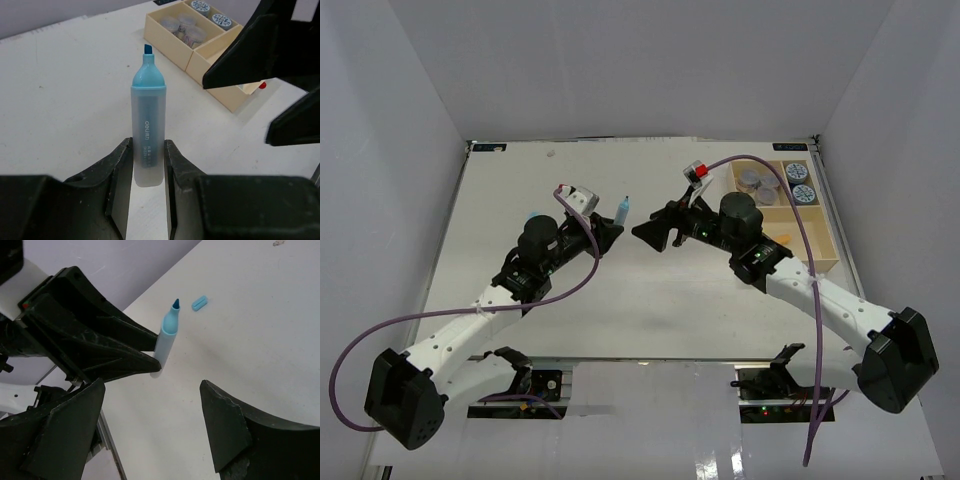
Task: Sort the stationery into containers
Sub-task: Pick up the pen from the center of the board.
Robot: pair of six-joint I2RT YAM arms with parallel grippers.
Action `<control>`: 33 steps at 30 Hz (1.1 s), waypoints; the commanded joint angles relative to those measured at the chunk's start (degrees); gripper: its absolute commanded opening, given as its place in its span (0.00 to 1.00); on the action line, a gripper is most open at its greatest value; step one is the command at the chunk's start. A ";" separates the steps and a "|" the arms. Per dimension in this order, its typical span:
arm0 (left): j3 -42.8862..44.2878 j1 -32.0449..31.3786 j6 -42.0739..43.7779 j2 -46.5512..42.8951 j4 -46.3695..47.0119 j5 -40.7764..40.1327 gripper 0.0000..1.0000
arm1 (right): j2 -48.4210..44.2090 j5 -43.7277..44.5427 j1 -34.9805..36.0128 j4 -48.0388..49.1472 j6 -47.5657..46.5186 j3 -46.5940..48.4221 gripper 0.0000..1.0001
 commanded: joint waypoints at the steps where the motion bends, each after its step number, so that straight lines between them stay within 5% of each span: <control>1: -0.77 -0.27 1.83 -2.62 3.89 1.85 0.20 | 2.26 2.99 1.41 5.66 1.85 3.61 0.82; 10: -0.95 -0.27 2.10 -3.86 4.24 2.82 0.20 | 6.65 3.87 3.08 8.56 3.53 6.69 0.65; 24: -1.39 -0.27 2.36 -4.91 4.59 3.61 0.20 | 11.49 4.75 4.40 8.13 4.58 10.38 0.54; 33: -1.30 -0.27 3.15 -4.82 4.77 5.80 0.20 | 11.49 4.31 4.49 8.48 4.32 10.47 0.20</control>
